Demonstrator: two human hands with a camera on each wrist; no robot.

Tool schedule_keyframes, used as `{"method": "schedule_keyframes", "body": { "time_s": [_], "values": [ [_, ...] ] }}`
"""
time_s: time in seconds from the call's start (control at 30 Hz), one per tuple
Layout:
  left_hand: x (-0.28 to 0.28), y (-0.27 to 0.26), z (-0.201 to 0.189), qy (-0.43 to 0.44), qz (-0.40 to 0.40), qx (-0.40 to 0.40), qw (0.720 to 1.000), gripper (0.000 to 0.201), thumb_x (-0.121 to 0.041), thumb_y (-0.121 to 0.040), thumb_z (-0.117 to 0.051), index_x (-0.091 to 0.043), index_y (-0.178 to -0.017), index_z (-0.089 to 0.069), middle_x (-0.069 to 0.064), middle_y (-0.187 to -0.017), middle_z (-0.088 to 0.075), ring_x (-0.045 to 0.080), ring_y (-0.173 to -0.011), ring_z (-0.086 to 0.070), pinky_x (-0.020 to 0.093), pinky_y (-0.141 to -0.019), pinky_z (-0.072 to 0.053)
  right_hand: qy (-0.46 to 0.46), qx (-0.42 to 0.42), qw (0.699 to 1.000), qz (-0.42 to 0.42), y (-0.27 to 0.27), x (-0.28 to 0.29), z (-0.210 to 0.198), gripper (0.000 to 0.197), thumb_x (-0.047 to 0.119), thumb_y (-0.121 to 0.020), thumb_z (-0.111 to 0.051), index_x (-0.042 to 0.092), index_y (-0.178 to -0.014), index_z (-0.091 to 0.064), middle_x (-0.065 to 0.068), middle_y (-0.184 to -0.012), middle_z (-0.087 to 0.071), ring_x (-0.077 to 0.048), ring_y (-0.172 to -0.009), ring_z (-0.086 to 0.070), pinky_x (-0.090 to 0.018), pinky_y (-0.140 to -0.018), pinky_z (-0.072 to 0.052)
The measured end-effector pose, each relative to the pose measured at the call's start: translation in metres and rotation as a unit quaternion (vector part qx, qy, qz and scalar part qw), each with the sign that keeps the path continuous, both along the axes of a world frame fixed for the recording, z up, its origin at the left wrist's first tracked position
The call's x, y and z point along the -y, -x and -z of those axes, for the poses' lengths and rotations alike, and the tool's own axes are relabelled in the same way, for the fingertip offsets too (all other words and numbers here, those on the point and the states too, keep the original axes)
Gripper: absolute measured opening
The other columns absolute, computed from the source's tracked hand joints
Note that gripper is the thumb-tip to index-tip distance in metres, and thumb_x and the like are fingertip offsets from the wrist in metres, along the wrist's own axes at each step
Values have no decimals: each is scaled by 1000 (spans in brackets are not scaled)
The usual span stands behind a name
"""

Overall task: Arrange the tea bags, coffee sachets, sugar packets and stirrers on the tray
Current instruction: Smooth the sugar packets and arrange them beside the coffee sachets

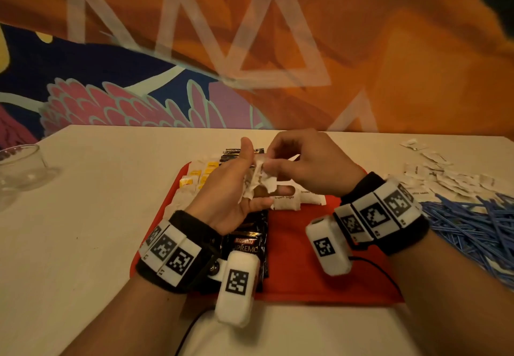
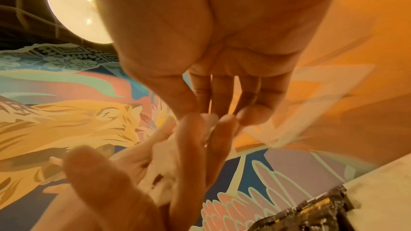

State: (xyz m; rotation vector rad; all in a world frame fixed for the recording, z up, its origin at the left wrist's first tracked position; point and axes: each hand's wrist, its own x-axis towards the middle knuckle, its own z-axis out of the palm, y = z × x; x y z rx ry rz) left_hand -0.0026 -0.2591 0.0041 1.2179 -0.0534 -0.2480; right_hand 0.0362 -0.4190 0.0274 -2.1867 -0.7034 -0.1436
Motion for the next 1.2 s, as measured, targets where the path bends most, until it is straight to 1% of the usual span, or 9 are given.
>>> {"method": "schedule_keyframes", "body": {
  "time_s": [0.1, 0.2, 0.37, 0.47, 0.7, 0.8, 0.9, 1.03, 1.2],
  "values": [
    [0, 1, -2, -15, -5, 30, 999, 63, -59, -81, -48, -8, -114, -65, 12, -103, -76, 23, -82, -75, 16, -39, -46, -56, -7, 998, 24, -2, 4, 1, 12, 13, -85, -74, 17, -78, -65, 2, -69, -70, -6, -60, -65, -18, -60, -45],
    [0, -2, 3, -49, -62, 88, 993, 37, -37, -85, -62, -7, -104, -69, 5, -88, -72, 9, -65, -69, 15, -36, -32, -100, -14, 994, 40, -2, 5, 1, 14, 11, -86, -74, 17, -77, -65, 2, -66, -68, -3, -57, -62, -16, -57, -43],
    [1, -2, 3, -2, -93, 96, 991, 12, -4, -92, -62, 1, -101, -68, 5, -78, -69, 4, -53, -62, 11, -38, -39, -199, -25, 978, 60, -4, -2, 7, 10, 15, -87, -73, 17, -80, -66, -3, -63, -68, -17, -60, -62, -33, -57, -50],
    [-2, -5, 4, 33, -109, 100, 988, 13, -8, -87, -66, -4, -99, -67, 4, -81, -68, 3, -58, -63, 11, -41, -42, -180, -63, 981, 44, -3, -3, 11, 23, 29, -77, -83, 16, -84, -66, -7, -75, -73, -22, -71, -69, -35, -59, -55],
    [-6, -7, 5, 54, -126, 86, 987, 22, -26, -74, -72, -10, -89, -70, 9, -88, -70, 6, -57, -59, 15, -31, -26, -278, -135, 951, 15, -3, -4, 10, 13, 0, -86, -69, 10, -80, -64, -5, -73, -70, -14, -67, -65, -29, -60, -53],
    [-4, -7, 5, 49, -134, 75, 987, 17, -17, -80, -71, -8, -95, -69, 13, -98, -71, 9, -67, -66, 14, -32, -33, -343, -186, 921, 2, -2, -4, 7, 13, 1, -90, -64, 11, -84, -58, -7, -76, -68, -16, -67, -63, -28, -57, -51],
    [-4, -7, 4, 50, -129, 72, 988, 5, -6, -88, -65, -8, -92, -66, 14, -100, -68, 8, -66, -67, 12, -36, -39, -304, -174, 937, -8, 0, -6, 10, 14, 4, -85, -71, 8, -94, -62, -12, -86, -69, -19, -74, -64, -24, -57, -51],
    [-7, -12, 9, 12, -115, 76, 990, 9, -4, -89, -65, -12, -87, -63, 18, -105, -68, 16, -81, -66, 15, -33, -28, -285, -147, 947, -18, -2, -5, 13, 15, -1, -79, -74, 9, -87, -67, -10, -82, -66, -18, -70, -59, -23, -59, -48],
    [-6, -12, 9, 19, -104, 68, 992, 15, 1, -91, -60, -10, -101, -60, 16, -104, -70, 16, -79, -67, 16, -32, -26, -335, -222, 915, -21, -3, -2, 10, 5, 7, -85, -68, 10, -82, -68, -3, -75, -67, -14, -68, -59, -23, -58, -43]
  ]
}}
